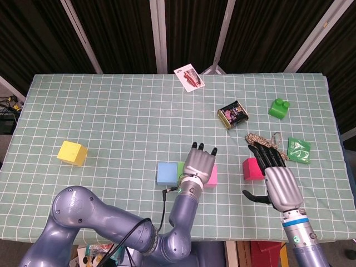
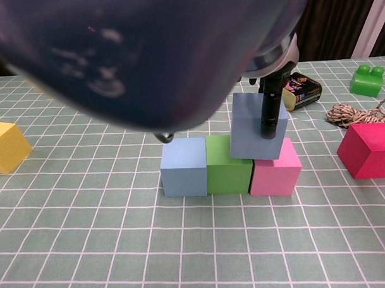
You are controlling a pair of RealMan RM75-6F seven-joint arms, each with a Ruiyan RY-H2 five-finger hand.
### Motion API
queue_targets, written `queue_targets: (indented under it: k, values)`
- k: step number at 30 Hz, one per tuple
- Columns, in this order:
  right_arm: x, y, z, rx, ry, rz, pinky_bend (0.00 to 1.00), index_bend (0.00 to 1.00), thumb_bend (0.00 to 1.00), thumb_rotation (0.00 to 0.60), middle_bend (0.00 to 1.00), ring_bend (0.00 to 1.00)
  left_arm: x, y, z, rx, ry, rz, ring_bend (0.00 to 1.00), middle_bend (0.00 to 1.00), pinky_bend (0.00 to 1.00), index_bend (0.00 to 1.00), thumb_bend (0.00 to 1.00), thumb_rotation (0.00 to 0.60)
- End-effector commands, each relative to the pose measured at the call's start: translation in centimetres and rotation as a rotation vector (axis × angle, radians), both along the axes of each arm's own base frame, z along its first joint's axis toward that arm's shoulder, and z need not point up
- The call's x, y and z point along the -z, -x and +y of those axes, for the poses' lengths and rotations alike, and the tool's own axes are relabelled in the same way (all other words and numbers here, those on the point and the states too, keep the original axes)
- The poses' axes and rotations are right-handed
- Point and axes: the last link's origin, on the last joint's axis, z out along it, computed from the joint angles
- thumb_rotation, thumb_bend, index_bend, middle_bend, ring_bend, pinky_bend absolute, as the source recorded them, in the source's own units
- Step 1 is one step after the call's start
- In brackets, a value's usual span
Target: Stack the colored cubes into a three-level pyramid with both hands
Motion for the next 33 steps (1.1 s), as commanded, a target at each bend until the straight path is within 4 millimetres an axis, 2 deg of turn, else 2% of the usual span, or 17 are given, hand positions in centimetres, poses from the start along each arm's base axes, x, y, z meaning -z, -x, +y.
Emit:
queue_targets:
  k: [1,33]
  values:
    - [0.0,0.0,0.0,0.000,-0.001,0.000,0.00,0.00,0.17,0.600,0.00,0.00,0.1,0.0,0.0,-0.002,-0.002,0.001,0.08,0.53,0.10,0.06,0.40,0.600]
    - [0.0,0.0,-0.1,0.000,-0.009,-0.012,0.00,0.00,0.17,0.600,0.00,0.00,1.4,-0.6,-0.1,-0.010,-0.014,0.030,0.08,0.53,0.10,0.05,0.40,0.600]
